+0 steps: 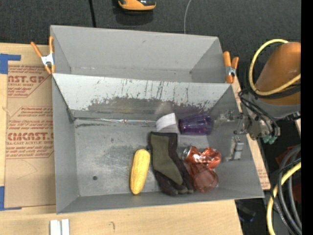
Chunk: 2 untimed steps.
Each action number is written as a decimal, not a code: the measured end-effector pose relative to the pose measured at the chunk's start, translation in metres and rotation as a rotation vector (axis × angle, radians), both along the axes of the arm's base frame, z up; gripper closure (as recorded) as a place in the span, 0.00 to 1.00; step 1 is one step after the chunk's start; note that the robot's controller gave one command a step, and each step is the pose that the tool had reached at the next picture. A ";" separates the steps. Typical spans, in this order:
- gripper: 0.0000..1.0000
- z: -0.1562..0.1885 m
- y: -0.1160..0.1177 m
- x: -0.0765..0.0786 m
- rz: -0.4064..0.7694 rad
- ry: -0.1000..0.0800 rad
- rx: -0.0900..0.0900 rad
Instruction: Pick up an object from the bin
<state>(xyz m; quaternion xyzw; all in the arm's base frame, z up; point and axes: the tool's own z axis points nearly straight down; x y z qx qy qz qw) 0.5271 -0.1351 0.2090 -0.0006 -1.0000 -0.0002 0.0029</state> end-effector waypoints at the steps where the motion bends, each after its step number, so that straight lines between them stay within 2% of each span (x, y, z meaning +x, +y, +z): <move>1: 0.00 0.005 0.001 0.001 0.002 -0.008 -0.001; 2: 0.00 -0.035 0.014 0.004 0.026 -0.016 -0.004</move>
Offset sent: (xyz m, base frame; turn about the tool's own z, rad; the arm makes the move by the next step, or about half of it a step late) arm 0.0030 0.0296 -0.0800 -0.0523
